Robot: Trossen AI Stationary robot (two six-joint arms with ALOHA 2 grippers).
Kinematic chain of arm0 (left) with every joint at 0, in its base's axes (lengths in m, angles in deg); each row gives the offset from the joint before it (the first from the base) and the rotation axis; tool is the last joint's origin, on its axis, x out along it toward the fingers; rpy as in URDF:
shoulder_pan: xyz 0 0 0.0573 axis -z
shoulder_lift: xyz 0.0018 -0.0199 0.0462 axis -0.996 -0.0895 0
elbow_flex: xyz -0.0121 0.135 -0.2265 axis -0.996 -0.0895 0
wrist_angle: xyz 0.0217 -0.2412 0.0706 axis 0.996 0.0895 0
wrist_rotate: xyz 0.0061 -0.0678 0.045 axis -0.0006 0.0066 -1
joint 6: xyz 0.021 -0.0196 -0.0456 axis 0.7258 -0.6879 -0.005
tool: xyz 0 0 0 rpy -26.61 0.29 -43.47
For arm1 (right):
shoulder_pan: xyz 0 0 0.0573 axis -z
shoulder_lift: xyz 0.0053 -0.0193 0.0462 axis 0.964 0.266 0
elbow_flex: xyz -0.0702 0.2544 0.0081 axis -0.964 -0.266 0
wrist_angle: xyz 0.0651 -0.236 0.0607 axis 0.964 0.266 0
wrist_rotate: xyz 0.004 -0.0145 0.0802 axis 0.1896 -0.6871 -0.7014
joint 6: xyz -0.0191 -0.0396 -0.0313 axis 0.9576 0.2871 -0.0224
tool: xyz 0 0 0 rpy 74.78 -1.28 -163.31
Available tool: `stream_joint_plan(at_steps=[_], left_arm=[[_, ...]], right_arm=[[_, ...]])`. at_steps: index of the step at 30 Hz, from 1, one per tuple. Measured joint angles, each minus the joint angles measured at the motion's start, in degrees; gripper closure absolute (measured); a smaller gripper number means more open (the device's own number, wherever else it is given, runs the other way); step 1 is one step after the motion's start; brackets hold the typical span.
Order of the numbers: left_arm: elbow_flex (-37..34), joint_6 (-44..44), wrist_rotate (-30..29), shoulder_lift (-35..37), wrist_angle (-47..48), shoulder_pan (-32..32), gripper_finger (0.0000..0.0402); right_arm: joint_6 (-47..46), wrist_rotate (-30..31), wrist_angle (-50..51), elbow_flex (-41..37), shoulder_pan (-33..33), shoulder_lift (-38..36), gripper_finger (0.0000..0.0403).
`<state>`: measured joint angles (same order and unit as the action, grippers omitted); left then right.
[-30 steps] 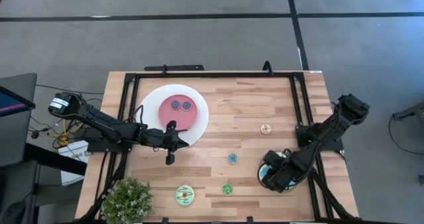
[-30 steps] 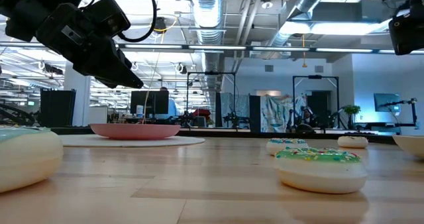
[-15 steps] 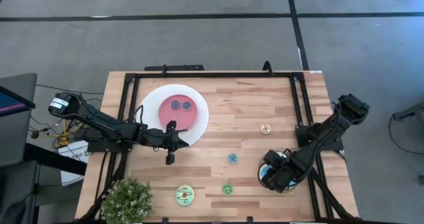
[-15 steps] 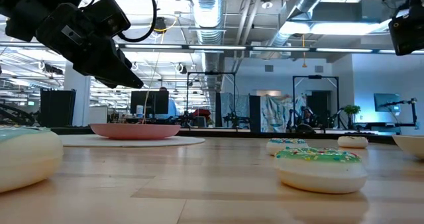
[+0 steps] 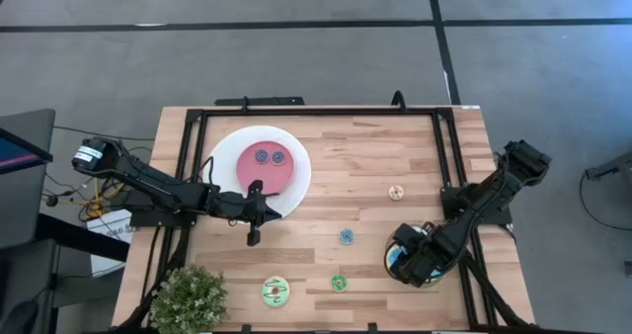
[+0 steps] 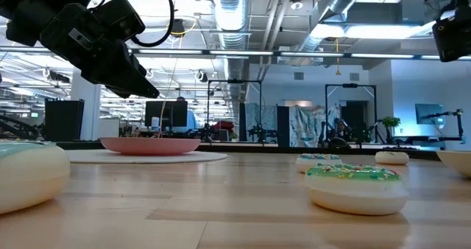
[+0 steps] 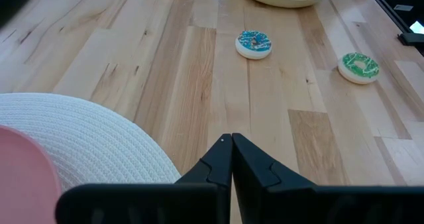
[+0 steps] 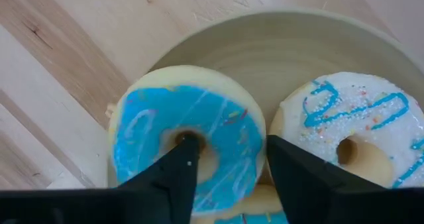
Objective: Pick & Place donuts
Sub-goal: Put the large light blue donut onto the brown plate, then adjust the large white donut on the brown plate
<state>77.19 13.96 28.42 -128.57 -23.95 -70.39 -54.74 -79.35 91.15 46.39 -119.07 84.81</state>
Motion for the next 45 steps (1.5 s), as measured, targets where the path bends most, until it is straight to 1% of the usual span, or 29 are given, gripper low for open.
stream_joint_plan(at_steps=[3, 7, 9, 13, 23, 26, 30, 32, 35, 38, 42, 45], left_arm=[[0.0, 0.0, 0.0, 0.0, 0.0, 0.01, 0.04], [0.0, 0.0, -0.01, 0.0, 0.0, 0.0, 0.04], [0.0, 0.0, -0.02, 0.0, -0.02, 0.0, 0.04], [0.0, 0.0, -0.04, 0.0, -0.05, 0.0, 0.04], [0.0, 0.0, -0.04, 0.0, -0.31, -0.01, 0.04], [0.0, 0.0, -0.04, 0.0, -0.3, -0.01, 0.04], [0.0, 0.0, -0.04, 0.0, -0.28, 0.01, 0.04], [0.0, 0.0, -0.04, 0.0, -0.28, 0.0, 0.04], [0.0, 0.0, -0.04, 0.0, -0.26, -0.01, 0.04], [0.0, 0.02, -0.04, 0.0, -0.26, -0.01, 0.04], [0.0, 0.24, -0.04, 0.0, -0.26, -0.01, 0.04], [0.0, 0.24, -0.04, 0.0, -0.26, -0.01, 0.04]], right_arm=[[0.0, -1.15, 0.61, 0.0, 0.05, 0.0, 0.0202], [-0.09, -6.31, 1.84, 0.0, 1.14, 0.0, 0.0168], [0.07, -7.43, 1.91, 0.0, 1.63, -0.44, 0.0161], [0.49, -7.42, 1.96, 0.0, 2.65, -2.5, 0.0159], [1.0, -6.93, 5.25, 0.04, 3.77, -10.26, 0.0172], [0.19, -6.62, 9.54, 0.04, 3.78, -11.68, 0.0179], [-4.0, -7.46, 17.79, 0.04, 3.69, -12.24, 0.0191], [-5.57, -8.46, 19.9, 0.04, 3.17, -12.31, 0.0196], [-5.97, -11.86, 19.22, 0.04, 2.24, -12.31, 0.0205], [-7.36, -11.96, 18.77, 0.04, 1.01, -12.3, 0.0213], [-12.83, -11.94, 17.98, -1.22, -0.41, -12.28, 0.0226], [-15.71, -13.51, 13.47, -4.22, -1.38, -12.27, 0.0238]])
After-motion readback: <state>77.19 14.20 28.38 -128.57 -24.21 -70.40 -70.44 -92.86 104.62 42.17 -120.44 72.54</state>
